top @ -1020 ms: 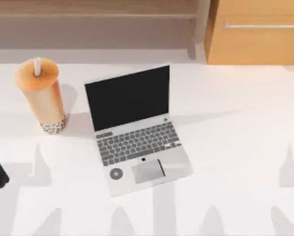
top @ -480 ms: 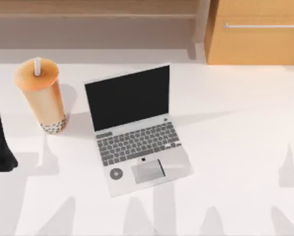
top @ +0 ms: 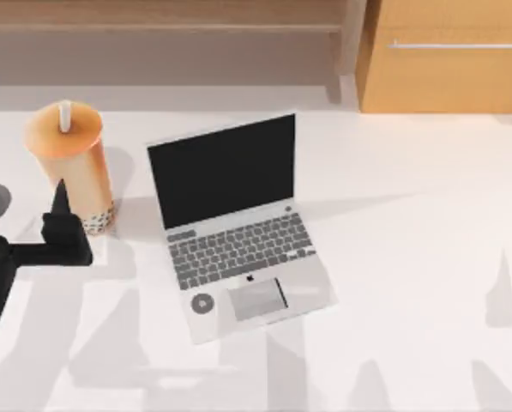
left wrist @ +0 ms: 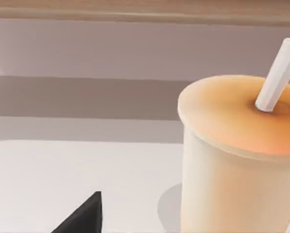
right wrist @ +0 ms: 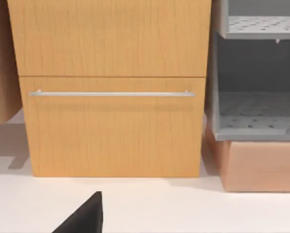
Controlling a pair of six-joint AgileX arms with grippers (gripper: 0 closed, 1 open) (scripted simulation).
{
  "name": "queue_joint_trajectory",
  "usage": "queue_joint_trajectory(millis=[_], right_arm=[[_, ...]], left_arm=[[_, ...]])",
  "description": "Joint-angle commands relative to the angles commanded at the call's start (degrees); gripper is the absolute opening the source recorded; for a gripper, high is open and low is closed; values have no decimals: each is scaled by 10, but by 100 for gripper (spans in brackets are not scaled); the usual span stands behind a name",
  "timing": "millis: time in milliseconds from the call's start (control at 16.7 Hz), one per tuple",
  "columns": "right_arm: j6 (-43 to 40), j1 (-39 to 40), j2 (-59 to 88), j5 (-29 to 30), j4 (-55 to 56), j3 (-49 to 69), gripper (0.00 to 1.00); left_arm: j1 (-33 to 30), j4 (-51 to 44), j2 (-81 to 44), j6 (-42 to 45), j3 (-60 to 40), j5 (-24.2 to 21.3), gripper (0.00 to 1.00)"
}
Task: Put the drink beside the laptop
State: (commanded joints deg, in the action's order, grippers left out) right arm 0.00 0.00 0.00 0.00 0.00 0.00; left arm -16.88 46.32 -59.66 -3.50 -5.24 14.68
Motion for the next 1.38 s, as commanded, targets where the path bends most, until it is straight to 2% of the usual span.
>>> queue_joint_trajectory(millis=[240, 480, 900, 1380], right_arm=[[0, 0, 0, 0, 0, 0, 100], [0, 0, 0, 0, 0, 0, 100], [0, 0, 0, 0, 0, 0, 100], [0, 0, 0, 0, 0, 0, 100]], left_arm=[[-42, 115, -158, -6, -11, 38, 100], [-62, 170, -223, -7, -16, 57, 100], [-61, 172, -232, -7, -22, 56, 100], [-23, 200, -359, 2, -121, 17, 100]])
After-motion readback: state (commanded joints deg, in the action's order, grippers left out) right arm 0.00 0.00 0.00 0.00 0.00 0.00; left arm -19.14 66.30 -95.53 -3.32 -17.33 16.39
